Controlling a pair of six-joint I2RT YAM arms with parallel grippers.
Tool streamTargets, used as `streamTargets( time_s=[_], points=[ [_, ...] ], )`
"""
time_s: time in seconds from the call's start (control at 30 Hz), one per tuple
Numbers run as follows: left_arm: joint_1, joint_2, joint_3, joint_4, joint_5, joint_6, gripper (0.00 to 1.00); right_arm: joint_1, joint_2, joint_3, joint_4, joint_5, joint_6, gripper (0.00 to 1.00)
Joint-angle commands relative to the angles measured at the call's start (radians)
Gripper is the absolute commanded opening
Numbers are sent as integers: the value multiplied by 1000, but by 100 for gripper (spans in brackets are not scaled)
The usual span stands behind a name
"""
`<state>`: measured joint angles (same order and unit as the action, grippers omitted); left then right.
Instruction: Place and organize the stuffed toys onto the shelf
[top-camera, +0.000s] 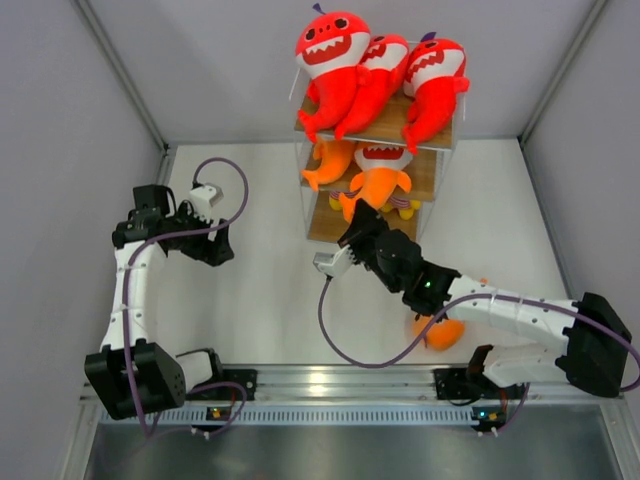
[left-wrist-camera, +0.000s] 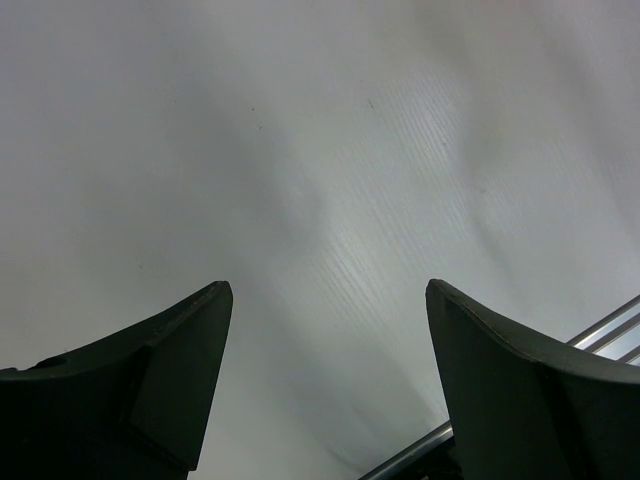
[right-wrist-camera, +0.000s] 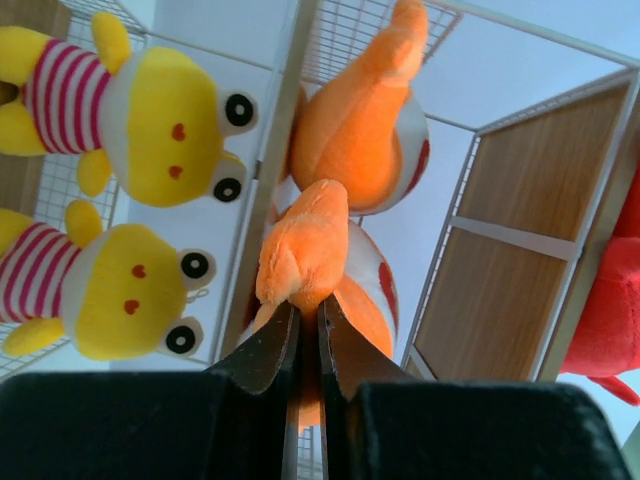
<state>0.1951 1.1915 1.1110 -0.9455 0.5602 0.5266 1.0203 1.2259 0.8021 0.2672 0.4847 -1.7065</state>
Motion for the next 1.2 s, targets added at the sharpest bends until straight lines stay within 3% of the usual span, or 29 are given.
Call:
streamTargets(
  time_s=[0.0, 0.4, 1.17],
  points=[
    [-5, 8, 44, 19, 15, 13, 84, -41, -43, 95, -40, -47, -15, 0],
    [-5, 14, 50, 19, 9, 21, 84, -149, 0, 204, -177, -228, -87, 0],
    [-5, 11, 59, 19, 3, 19, 84, -210, 103, 272, -172, -339, -216, 0]
  ],
)
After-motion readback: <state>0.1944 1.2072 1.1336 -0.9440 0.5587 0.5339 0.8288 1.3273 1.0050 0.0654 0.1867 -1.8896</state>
